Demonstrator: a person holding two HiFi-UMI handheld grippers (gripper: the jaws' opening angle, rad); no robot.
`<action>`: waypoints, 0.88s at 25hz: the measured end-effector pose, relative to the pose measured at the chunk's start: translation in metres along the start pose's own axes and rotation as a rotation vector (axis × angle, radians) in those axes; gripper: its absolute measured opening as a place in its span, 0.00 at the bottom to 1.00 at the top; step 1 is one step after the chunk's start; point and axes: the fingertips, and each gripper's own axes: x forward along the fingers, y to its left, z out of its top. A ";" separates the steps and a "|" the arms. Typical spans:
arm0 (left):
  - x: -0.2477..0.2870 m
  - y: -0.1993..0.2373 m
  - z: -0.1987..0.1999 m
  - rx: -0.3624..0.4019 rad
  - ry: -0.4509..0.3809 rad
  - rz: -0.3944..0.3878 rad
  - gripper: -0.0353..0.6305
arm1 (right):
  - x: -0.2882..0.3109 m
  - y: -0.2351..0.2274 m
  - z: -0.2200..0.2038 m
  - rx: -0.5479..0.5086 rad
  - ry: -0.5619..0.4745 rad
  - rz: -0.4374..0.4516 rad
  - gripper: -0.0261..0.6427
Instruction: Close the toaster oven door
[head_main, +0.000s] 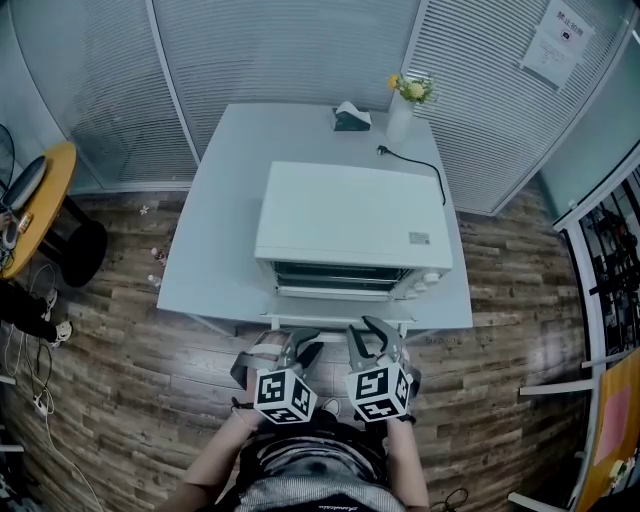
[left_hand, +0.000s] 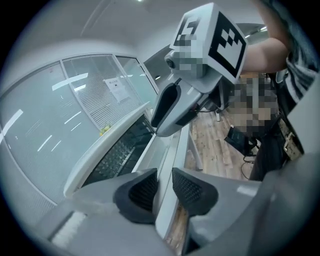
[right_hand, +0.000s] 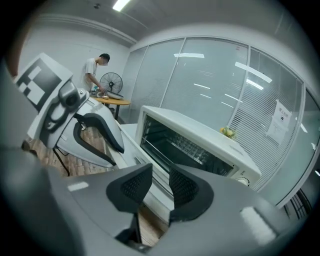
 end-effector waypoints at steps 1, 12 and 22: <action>0.000 0.004 0.001 0.000 -0.005 0.004 0.21 | -0.002 0.003 0.002 0.002 -0.005 0.014 0.20; 0.004 0.035 0.012 0.018 -0.027 0.034 0.21 | 0.007 0.007 -0.006 -0.145 0.081 0.044 0.25; 0.012 0.062 0.018 0.025 -0.041 0.051 0.21 | 0.020 -0.013 0.011 -0.136 0.043 0.019 0.25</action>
